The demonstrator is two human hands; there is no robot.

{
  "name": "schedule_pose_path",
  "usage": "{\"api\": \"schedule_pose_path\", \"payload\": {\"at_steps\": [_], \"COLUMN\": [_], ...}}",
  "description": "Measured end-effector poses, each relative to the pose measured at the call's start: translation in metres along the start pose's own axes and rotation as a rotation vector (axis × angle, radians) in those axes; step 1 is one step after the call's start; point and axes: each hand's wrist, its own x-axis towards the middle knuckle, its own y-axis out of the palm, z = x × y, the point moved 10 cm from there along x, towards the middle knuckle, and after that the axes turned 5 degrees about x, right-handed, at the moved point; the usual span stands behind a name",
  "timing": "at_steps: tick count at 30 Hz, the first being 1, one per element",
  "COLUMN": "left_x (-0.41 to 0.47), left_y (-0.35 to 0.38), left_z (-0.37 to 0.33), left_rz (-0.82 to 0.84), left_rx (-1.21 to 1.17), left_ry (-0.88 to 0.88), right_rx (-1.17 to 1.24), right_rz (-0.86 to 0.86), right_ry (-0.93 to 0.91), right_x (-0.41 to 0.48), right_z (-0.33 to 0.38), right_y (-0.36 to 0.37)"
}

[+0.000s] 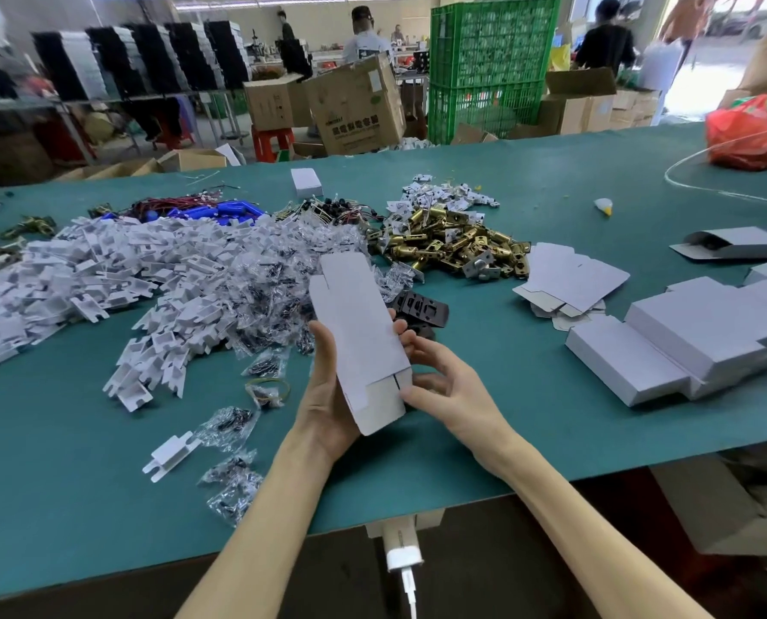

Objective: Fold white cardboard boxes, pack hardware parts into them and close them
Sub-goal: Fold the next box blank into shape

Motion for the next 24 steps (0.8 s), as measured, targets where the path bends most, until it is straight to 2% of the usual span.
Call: {"api": "schedule_pose_path", "payload": {"at_steps": [6, 15, 20, 24], "left_x": [-0.010, -0.017, -0.017, -0.014], "left_y": [0.024, 0.037, 0.041, 0.038], "left_z": [0.001, 0.012, 0.013, 0.013], "left_rz": [0.189, 0.346, 0.381, 0.348], "left_rx": [0.063, 0.141, 0.119, 0.074], "left_ry": [-0.018, -0.075, -0.063, -0.053], "right_rx": [0.042, 0.019, 0.004, 0.005], "right_rz": [0.038, 0.051, 0.042, 0.037], "right_ry": [0.029, 0.016, 0.019, 0.046], "right_x": [0.001, -0.001, -0.002, -0.002], "right_z": [-0.002, -0.001, -0.001, -0.002], "right_y": [0.002, 0.001, 0.002, 0.003]}}
